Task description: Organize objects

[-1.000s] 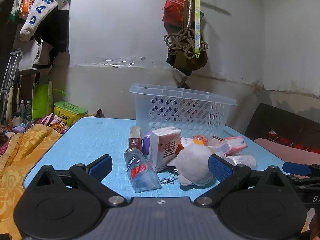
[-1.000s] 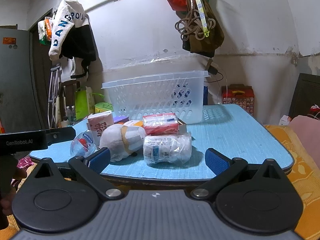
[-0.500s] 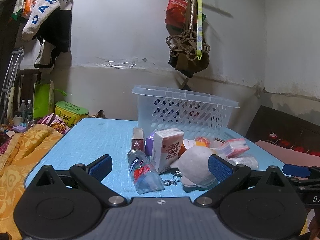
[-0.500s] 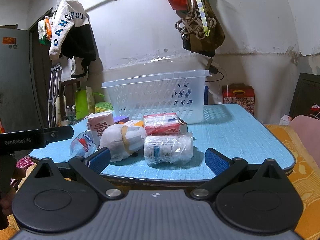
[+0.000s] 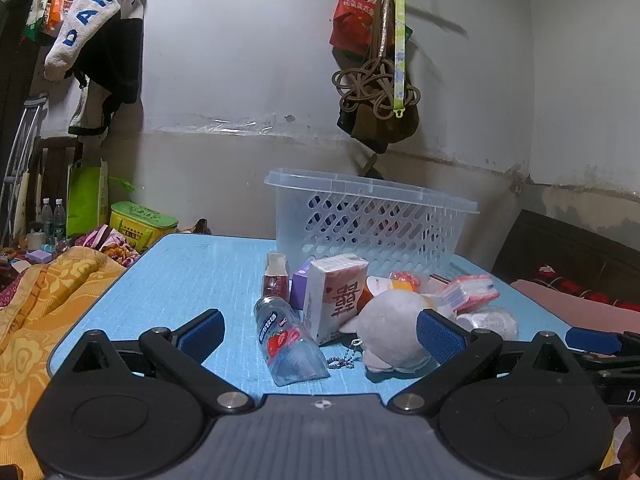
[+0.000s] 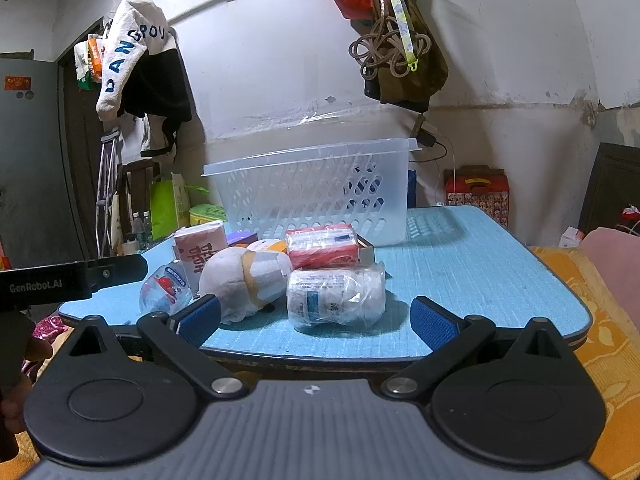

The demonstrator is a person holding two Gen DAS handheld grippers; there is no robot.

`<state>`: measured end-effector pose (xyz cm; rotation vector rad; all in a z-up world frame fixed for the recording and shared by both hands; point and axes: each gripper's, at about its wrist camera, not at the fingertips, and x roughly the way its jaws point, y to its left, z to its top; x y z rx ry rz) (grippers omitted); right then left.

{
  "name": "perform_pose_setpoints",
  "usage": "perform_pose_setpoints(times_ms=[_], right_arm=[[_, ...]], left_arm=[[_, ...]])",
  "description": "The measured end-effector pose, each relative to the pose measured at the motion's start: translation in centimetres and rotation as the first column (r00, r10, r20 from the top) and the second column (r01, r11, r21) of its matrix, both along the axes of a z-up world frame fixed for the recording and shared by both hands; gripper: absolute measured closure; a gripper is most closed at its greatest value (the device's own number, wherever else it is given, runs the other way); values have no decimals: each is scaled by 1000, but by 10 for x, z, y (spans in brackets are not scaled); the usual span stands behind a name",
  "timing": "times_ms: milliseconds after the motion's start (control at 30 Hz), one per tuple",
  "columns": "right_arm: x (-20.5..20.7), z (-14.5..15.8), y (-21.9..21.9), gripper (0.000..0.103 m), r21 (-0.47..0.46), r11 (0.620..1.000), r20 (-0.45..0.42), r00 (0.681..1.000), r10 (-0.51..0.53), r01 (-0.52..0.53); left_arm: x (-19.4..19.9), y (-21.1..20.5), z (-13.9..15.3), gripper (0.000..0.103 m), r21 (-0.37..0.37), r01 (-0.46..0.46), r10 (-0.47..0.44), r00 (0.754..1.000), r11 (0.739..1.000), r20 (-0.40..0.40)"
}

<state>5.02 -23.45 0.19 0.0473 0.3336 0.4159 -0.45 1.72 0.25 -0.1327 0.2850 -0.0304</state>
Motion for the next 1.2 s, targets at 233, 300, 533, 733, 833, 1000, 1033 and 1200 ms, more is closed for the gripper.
perform_pose_setpoints(times_ms=[233, 300, 533, 733, 833, 1000, 1033, 1200], right_arm=[[0, 0, -2, 0, 5, 1000, -4, 1000, 3, -3], [-1, 0, -2, 0, 7, 1000, -2, 1000, 5, -5], [-2, 0, -2, 0, 8, 1000, 0, 1000, 6, -6], [-2, 0, -2, 0, 8, 1000, -1, 1000, 6, -6], [-1, 0, -2, 0, 8, 1000, 0, 1000, 6, -6], [0, 3, -1, 0, 1, 1000, 9, 1000, 7, -7], [0, 4, -1, 0, -4, 1000, 11, 1000, 7, -7], [3, 4, -2, 0, -17, 1000, 38, 999, -25, 25]], left_arm=[[0, 1, -2, 0, 5, -4, 4, 1000, 1000, -13], [0, 1, -2, 0, 6, -4, 4, 1000, 1000, -15], [-2, 0, -2, 0, 11, -6, 6, 1000, 1000, -16], [-1, 0, -3, 0, 14, -13, 14, 1000, 1000, -19], [-1, 0, -4, 0, 17, -17, 17, 1000, 1000, -15], [-9, -2, 1, 0, 47, -27, 24, 997, 999, 74], [-11, -4, 3, 0, 73, -46, 37, 993, 996, 110], [-8, 4, 7, 0, 11, 85, -86, 987, 996, 136]])
